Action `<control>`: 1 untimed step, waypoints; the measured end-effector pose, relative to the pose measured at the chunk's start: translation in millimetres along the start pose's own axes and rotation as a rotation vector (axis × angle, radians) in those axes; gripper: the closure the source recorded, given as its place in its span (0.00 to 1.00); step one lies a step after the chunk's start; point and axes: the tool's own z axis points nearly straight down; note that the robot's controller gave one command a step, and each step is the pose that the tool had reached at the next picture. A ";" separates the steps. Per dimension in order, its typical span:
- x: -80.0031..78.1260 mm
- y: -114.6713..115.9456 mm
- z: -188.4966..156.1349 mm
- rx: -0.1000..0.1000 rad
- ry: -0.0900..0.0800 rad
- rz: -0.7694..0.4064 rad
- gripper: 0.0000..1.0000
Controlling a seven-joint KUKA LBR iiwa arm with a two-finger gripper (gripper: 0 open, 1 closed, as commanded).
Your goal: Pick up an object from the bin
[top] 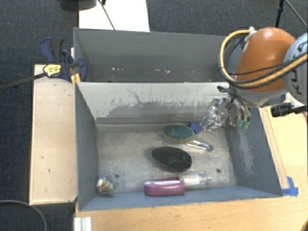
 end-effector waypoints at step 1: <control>1.9 -0.5 4.9 0.002 0.010 -0.002 0.00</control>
Offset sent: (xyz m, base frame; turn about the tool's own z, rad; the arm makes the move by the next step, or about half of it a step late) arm 0.0000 0.0000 0.0000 0.0000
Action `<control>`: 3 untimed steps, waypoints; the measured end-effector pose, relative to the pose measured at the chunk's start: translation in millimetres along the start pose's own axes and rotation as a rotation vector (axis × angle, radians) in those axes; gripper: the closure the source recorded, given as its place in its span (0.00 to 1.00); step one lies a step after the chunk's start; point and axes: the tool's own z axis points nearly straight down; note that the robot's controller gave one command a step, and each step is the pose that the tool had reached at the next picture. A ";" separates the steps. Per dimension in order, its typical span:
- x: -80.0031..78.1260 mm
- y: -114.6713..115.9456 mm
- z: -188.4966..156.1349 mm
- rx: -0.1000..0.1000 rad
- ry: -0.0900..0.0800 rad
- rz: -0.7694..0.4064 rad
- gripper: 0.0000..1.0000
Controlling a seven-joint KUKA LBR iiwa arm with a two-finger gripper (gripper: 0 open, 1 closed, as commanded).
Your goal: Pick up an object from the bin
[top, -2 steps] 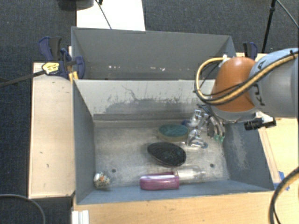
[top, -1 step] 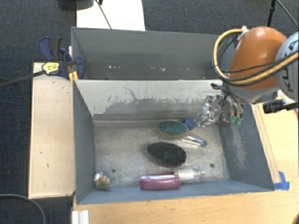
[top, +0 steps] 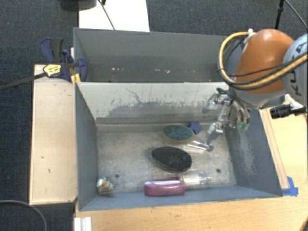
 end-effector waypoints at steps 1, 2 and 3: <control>-9.8 63.0 130.1 -0.002 -0.004 0.166 0.00; -8.7 63.0 132.7 0.000 0.000 0.163 1.00; 21.1 60.8 -22.1 -0.003 -0.006 0.177 1.00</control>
Offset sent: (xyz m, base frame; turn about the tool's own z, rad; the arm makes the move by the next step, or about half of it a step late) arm 0.0228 0.0643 -0.1423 0.1663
